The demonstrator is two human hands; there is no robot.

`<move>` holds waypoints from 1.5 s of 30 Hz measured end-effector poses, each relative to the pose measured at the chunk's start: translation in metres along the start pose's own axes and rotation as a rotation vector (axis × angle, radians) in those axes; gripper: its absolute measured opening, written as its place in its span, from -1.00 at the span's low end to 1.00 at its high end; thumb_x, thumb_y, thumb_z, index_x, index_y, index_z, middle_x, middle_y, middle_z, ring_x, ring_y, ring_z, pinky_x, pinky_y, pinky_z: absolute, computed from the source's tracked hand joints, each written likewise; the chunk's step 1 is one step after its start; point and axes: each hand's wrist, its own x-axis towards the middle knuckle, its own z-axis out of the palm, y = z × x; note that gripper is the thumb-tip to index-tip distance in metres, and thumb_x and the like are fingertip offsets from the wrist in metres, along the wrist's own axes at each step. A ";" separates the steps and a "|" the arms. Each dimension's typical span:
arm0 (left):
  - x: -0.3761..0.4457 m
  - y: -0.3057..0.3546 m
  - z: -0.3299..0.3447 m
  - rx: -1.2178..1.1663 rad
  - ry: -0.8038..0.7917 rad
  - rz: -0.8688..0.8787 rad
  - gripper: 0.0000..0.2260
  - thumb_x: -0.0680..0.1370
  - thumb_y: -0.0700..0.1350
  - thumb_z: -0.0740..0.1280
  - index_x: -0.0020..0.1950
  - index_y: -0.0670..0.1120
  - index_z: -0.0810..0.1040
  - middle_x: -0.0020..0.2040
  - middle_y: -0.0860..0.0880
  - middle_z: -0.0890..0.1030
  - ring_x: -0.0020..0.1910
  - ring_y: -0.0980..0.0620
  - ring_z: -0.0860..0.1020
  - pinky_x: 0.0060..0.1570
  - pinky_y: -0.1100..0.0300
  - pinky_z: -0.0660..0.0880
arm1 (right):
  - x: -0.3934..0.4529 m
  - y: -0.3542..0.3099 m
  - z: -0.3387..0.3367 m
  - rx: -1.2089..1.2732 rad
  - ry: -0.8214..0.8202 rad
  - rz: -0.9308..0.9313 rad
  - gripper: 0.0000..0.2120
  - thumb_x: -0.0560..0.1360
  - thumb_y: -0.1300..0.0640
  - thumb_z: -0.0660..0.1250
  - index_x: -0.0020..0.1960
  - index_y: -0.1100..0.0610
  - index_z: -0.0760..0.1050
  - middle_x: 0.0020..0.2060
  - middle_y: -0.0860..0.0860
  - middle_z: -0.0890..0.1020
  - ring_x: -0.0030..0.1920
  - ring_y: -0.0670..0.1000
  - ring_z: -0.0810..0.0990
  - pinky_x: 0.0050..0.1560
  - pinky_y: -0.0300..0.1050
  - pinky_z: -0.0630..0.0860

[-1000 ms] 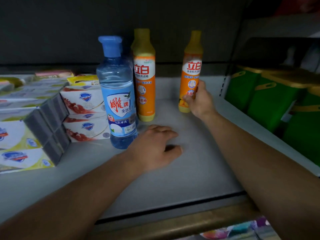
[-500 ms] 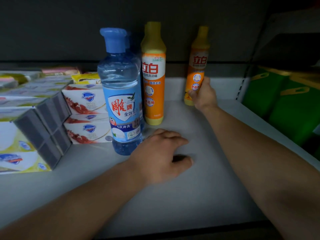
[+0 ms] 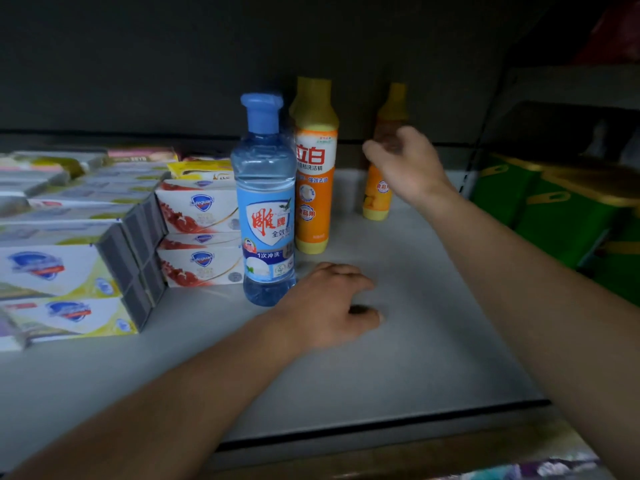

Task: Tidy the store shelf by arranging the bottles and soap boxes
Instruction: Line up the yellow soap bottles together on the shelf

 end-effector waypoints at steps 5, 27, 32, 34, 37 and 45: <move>-0.003 0.001 -0.005 -0.018 -0.043 0.017 -0.42 0.44 0.24 0.27 0.37 -0.04 0.50 0.35 -0.01 0.52 0.36 0.01 0.41 0.35 0.15 0.32 | -0.001 -0.049 0.015 0.061 -0.182 -0.059 -0.45 0.51 -0.21 0.33 0.43 -0.01 0.40 0.20 -0.07 0.58 0.16 -0.09 0.51 -0.05 -0.27 0.45; -0.002 0.000 -0.004 -0.080 0.016 0.038 -0.52 0.51 0.10 0.35 0.39 -0.04 0.47 0.38 -0.05 0.48 0.39 -0.01 0.38 0.33 0.26 0.26 | -0.029 -0.056 0.022 0.094 0.051 0.021 -0.75 0.47 -0.04 0.47 0.04 0.03 0.50 -0.02 -0.05 0.66 -0.02 -0.11 0.63 -0.02 -0.15 0.58; -0.006 0.004 -0.009 -0.263 0.199 -0.029 -0.75 0.48 0.03 0.40 0.11 -0.02 0.64 0.09 0.03 0.67 0.13 0.05 0.59 0.13 0.23 0.46 | -0.055 -0.046 -0.039 0.183 0.210 0.039 -0.86 0.49 -0.04 0.43 -0.02 -0.04 0.51 -0.07 -0.09 0.69 -0.04 -0.11 0.67 0.04 0.02 0.65; -0.007 0.008 -0.012 -0.389 0.346 -0.075 -0.84 0.46 0.01 0.43 -0.04 -0.04 0.63 -0.11 0.04 0.68 -0.06 0.06 0.63 -0.02 0.20 0.52 | -0.067 -0.046 -0.060 0.183 0.248 0.042 -0.87 0.50 -0.06 0.42 -0.02 -0.10 0.49 -0.08 -0.14 0.67 -0.05 -0.14 0.67 0.02 -0.02 0.65; -0.009 0.016 -0.017 -0.518 0.482 -0.089 -0.72 0.43 0.05 0.48 -0.01 -0.06 0.51 -0.14 0.06 0.61 -0.16 0.08 0.59 -0.14 0.19 0.51 | -0.086 -0.047 -0.079 0.221 0.251 0.091 -0.77 0.51 -0.09 0.40 0.13 -0.10 0.47 -0.04 -0.16 0.65 -0.04 -0.13 0.65 -0.11 -0.15 0.64; -0.025 0.031 -0.026 -1.143 -0.002 -0.044 -0.69 0.43 -0.13 0.50 0.07 0.11 0.49 -0.06 0.01 0.66 -0.17 -0.01 0.68 -0.30 0.06 0.62 | -0.115 -0.045 -0.084 0.442 0.130 0.318 -0.70 0.52 -0.11 0.39 0.16 0.02 0.51 0.00 0.00 0.69 -0.02 0.00 0.70 -0.16 -0.09 0.66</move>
